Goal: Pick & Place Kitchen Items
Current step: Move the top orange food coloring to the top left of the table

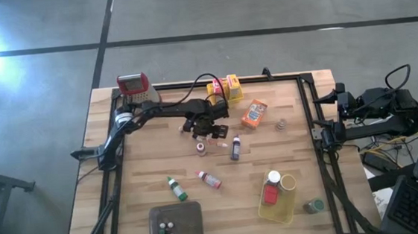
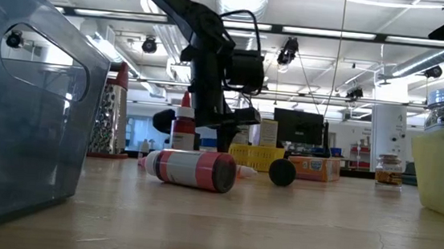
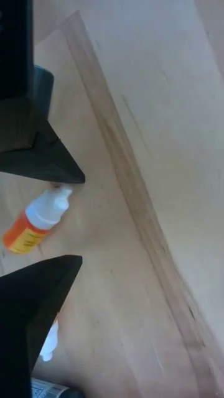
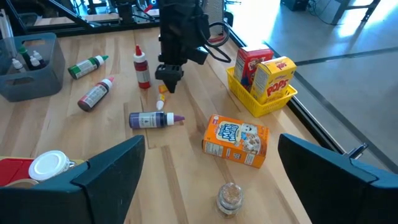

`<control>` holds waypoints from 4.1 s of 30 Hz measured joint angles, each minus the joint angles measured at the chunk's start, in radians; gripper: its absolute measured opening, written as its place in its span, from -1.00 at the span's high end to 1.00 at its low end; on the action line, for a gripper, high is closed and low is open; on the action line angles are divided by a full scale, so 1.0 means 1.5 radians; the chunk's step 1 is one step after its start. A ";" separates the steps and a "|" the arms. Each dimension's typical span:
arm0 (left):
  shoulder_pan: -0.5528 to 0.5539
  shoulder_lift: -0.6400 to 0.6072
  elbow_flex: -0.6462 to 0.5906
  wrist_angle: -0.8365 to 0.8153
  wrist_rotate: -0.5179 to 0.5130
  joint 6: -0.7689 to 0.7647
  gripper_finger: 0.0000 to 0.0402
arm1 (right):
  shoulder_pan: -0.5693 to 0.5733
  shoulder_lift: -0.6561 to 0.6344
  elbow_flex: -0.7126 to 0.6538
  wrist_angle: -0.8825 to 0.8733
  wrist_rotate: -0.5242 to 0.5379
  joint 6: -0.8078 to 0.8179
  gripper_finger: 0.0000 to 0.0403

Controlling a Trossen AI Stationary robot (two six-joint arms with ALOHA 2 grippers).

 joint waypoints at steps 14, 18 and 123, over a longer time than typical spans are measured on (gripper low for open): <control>-0.021 0.000 -0.001 -0.007 -0.003 -0.011 0.04 | 0.000 0.000 0.000 0.000 0.000 0.000 -0.81; -0.028 0.000 -0.001 -0.006 -0.003 -0.014 0.04 | 0.000 0.000 0.000 0.000 0.000 0.000 -0.81; 0.135 -0.184 -0.915 1.582 -0.427 0.613 0.59 | 0.000 0.000 0.000 0.000 0.000 0.000 -0.81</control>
